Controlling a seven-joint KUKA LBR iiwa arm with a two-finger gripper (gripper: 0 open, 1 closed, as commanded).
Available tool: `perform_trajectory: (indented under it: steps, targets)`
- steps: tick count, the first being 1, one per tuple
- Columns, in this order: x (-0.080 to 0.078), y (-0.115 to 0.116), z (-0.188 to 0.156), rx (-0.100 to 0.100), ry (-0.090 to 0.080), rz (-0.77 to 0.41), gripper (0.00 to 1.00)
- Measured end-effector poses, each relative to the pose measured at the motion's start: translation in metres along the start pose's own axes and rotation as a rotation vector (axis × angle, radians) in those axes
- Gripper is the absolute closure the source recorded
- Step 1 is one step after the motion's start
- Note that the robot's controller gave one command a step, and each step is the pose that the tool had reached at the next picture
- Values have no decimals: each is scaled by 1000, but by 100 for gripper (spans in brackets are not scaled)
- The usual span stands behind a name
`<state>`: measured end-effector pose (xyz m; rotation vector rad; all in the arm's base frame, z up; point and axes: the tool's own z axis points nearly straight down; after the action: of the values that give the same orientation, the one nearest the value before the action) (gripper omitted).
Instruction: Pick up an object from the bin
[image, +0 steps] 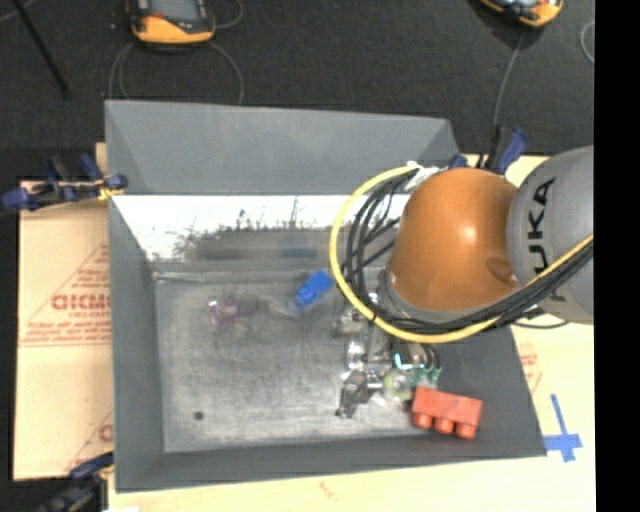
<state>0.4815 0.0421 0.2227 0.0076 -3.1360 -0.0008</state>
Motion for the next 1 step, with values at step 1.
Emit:
perform_trajectory:
  steps: [1]
  targets:
    - [-65,-112,149,0,-21,-253,0]
